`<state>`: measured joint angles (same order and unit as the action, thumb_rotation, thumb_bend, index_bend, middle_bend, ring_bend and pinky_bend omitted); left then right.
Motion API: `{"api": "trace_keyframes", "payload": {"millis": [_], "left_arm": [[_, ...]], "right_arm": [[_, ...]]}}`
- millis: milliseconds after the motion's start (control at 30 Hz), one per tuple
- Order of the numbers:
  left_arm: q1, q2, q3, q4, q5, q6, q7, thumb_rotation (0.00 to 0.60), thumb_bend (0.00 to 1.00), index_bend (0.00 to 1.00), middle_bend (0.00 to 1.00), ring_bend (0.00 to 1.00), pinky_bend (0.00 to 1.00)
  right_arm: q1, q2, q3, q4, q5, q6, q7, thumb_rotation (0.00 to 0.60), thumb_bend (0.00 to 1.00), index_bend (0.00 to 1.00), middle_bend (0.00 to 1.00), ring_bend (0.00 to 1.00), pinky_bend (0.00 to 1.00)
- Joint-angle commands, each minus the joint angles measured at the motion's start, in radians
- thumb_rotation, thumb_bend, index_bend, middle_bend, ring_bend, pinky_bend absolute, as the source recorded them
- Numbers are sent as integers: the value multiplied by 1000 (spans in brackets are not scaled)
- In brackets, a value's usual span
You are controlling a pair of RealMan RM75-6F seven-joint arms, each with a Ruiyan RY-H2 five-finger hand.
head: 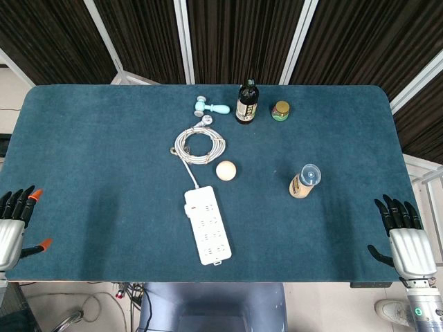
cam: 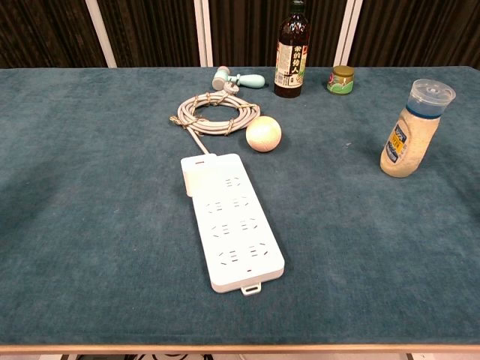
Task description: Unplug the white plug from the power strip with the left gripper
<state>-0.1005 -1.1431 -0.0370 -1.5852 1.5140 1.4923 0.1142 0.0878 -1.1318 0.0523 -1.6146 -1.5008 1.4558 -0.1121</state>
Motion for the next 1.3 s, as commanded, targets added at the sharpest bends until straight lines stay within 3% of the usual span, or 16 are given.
{"api": "trace_keyframes", "payload": {"millis": [33, 1300], "left_arm": [[1, 1, 0, 1, 1, 3, -2, 600, 13, 0, 0, 0, 0], [-6, 25, 19, -29, 39, -6, 10, 600, 14, 0, 0, 0, 0]], "right_arm": [[0, 0, -1, 0, -3, 0, -3, 600, 266, 0, 0, 0, 0], [3, 20, -18, -6, -51, 5, 44, 600, 266, 0, 0, 0, 0]]}}
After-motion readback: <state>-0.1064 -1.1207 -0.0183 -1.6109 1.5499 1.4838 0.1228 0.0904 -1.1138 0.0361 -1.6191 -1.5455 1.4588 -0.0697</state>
